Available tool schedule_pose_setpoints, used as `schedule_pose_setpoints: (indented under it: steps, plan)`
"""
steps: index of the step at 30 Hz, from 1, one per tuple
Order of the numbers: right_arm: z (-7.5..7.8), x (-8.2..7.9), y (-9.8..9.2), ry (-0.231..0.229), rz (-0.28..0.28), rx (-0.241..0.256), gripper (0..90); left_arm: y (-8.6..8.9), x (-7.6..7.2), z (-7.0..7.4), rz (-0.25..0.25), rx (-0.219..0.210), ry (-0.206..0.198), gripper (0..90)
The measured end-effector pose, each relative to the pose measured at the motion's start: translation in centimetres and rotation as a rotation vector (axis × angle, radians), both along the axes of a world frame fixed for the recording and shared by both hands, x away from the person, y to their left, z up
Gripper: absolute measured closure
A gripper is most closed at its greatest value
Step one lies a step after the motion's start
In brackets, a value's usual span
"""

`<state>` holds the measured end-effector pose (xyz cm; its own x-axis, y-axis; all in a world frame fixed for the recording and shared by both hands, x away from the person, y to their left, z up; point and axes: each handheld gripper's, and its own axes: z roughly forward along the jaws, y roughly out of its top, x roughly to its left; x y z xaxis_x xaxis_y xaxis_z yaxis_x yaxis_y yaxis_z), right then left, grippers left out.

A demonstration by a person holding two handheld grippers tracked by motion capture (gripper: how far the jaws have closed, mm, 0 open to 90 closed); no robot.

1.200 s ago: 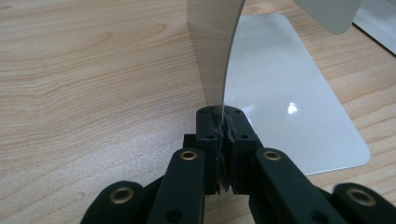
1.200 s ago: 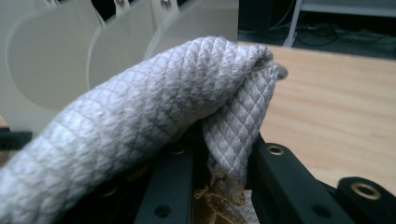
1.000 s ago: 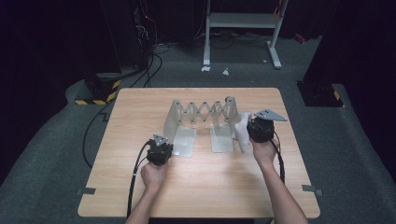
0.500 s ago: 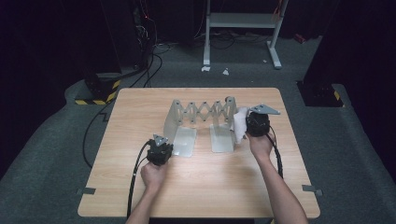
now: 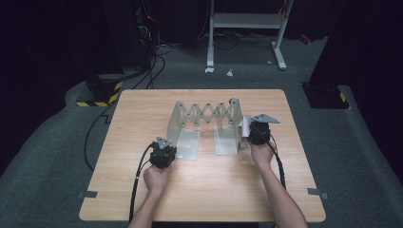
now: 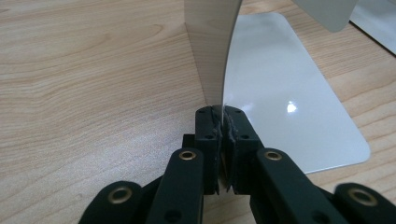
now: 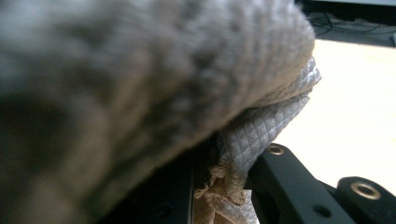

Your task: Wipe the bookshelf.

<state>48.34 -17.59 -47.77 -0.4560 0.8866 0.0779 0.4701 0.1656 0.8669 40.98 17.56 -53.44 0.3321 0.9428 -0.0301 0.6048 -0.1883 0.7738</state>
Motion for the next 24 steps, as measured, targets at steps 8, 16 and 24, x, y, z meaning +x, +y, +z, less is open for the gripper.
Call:
schedule_pose_setpoints:
  steps: [8, 16, 24]
  plan:
    - [-1.5, 0.2, 0.0, 0.039, -0.002, -0.015, 81.4, 0.0, 0.0, 0.0, -0.001, 0.000, 0.000, 84.4]
    - [-2.9, 0.5, 0.0, 0.084, -0.016, -0.057, 81.4, 0.0, 0.0, 0.0, -0.001, -0.002, 0.001, 84.4]
    - [-2.0, 0.3, -0.2, 0.049, -0.015, -0.047, 81.4, 0.0, 0.0, 0.0, -0.001, -0.002, 0.001, 84.4]
